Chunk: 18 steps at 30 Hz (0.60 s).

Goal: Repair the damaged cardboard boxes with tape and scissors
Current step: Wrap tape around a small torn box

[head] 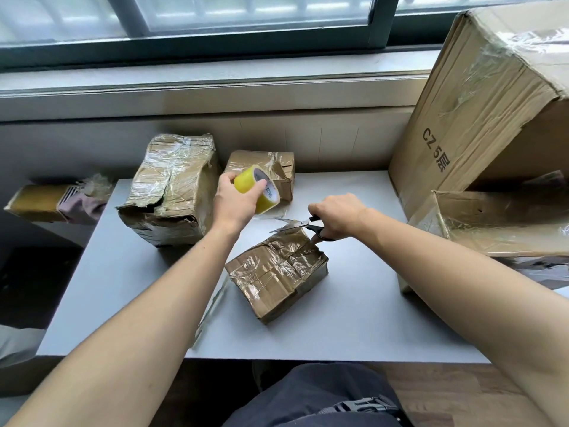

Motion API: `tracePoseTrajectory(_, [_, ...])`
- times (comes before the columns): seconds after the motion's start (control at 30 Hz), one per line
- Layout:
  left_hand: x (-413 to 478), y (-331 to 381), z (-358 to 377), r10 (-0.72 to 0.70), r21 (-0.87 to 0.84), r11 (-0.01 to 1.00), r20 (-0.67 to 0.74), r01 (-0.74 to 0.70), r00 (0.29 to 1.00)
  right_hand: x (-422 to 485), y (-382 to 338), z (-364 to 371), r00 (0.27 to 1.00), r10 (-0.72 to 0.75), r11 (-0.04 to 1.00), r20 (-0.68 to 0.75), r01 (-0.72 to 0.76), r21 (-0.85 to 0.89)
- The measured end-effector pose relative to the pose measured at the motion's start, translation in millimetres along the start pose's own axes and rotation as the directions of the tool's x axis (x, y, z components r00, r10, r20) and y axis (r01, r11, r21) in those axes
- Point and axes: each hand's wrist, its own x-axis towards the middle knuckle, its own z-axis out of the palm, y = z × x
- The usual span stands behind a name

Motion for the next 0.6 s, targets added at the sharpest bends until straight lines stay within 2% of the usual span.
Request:
tracePoseTrajectory(0.07, [-0.5, -9.4, 0.4, -0.007, 0.028, 1.000, 0.009, 0.007, 1.000, 1.3, -0.8, 2.9, 0.994, 0.031, 0.997, -0.101, -0.039, -0.071])
tracePoseTrajectory(0.13, [0.8, -15.7, -0.1, -0.014, 0.044, 0.999, 0.011, 0.013, 1.000, 2.6, -1.3, 10.2, 0.962, 0.001, 0.978, -0.274, -0.058, -0.201])
tracePoseTrajectory(0.23, [0.8, -19.1, -1.9, 0.011, 0.085, 0.996, -0.004, -0.011, 1.000, 2.1, -1.0, 17.8, 0.897, 0.007, 0.970, -0.442, -0.112, -0.214])
tracePoseTrajectory(0.3, [-0.6, -22.3, -1.1, 0.024, 0.104, 0.994, -0.028, -0.021, 0.999, 0.2, 0.6, 19.1, 0.902, 0.066, 0.987, -0.427, -0.123, -0.107])
tracePoseTrajectory(0.37, [-2.2, -26.7, 0.6, 0.017, 0.124, 0.992, -0.026, -0.014, 1.000, -1.7, -0.4, 19.6, 0.929, 0.164, 0.986, -0.331, -0.156, 0.052])
tracePoseTrajectory(0.47, [-5.1, -33.7, 3.2, -0.013, 0.206, 0.979, 0.042, 0.004, 0.999, -6.1, -2.4, 22.7, 0.951, 0.235, 0.951, -0.202, -0.183, 0.248])
tracePoseTrajectory(0.53, [-6.1, -37.4, 4.9, -0.032, 0.255, 0.967, 0.113, 0.002, 0.993, -9.2, -3.4, 25.2, 0.948, 0.255, 0.933, -0.191, -0.189, 0.305])
tracePoseTrajectory(0.6, [-3.2, -41.1, 7.2, -0.050, 0.309, 0.951, 0.194, -0.013, 0.980, -10.6, -5.8, 25.8, 0.923, 0.295, 0.918, -0.247, -0.202, 0.342])
